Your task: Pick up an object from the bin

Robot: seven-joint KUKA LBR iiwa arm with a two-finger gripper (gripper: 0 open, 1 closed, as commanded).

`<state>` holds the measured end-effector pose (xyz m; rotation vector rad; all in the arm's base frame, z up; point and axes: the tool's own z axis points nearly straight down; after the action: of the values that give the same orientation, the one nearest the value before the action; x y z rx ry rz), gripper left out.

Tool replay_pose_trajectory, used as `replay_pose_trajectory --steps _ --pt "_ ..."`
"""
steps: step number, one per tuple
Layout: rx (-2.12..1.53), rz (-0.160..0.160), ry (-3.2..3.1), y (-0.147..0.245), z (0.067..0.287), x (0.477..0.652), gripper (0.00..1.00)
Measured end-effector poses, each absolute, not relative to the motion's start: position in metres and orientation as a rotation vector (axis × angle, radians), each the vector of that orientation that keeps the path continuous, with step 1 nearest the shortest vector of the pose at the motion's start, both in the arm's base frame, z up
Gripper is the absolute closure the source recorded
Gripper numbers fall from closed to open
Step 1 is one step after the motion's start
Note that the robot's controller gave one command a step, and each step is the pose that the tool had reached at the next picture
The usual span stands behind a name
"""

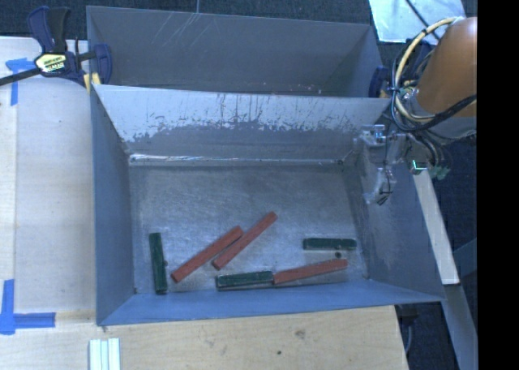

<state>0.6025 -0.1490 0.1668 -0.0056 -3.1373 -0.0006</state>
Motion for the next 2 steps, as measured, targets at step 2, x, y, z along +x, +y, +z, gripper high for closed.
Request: replay_pose_trajectory --steps 2 --pt "0.741 -0.005 -3.058 0.021 0.116 0.579 0.0"
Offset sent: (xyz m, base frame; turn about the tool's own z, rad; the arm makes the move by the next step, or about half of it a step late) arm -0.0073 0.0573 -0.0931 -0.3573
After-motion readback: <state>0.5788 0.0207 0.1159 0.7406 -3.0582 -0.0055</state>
